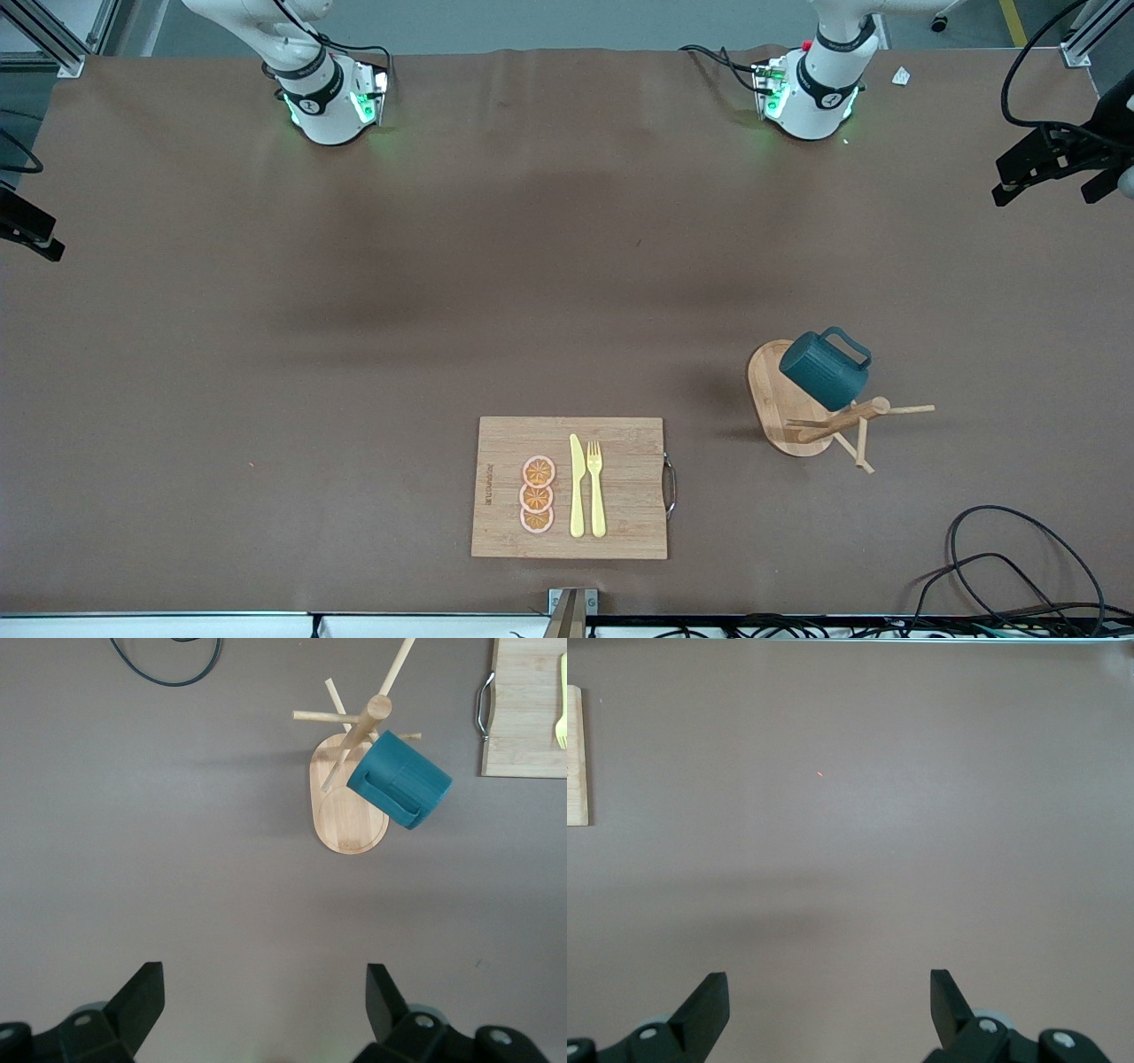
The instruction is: Transfer cup from left to right arm and place
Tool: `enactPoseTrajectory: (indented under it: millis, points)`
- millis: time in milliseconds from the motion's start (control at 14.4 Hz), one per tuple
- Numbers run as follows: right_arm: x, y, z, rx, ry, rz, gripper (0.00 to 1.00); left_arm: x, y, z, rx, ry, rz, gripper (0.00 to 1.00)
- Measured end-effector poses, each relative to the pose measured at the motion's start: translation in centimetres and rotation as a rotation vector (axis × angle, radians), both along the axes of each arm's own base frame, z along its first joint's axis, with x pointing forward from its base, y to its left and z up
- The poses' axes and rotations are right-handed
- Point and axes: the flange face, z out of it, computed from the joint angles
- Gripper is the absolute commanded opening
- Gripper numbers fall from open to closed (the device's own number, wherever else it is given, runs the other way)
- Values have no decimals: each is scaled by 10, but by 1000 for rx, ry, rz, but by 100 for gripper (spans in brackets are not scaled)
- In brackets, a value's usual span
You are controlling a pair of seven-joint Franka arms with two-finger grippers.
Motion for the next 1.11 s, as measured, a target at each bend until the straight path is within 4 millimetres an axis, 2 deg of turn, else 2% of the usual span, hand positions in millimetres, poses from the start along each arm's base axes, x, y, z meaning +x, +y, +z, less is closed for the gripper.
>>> enactPoseTrajectory:
  millis: [415,623,762,1108]
  points:
    - [0,0,0,1,0,0,100,7,1,-3,0,-15,-6,100]
    - [0,0,0,1,0,0,100,15,-10,-18,-18,12,-14,100]
    - [0,0,0,1,0,0,100,27,-17,-34,-67,40,79,100]
    - [0,0,0,2,2,0,100,60,-23,-78,-124,95,441,100]
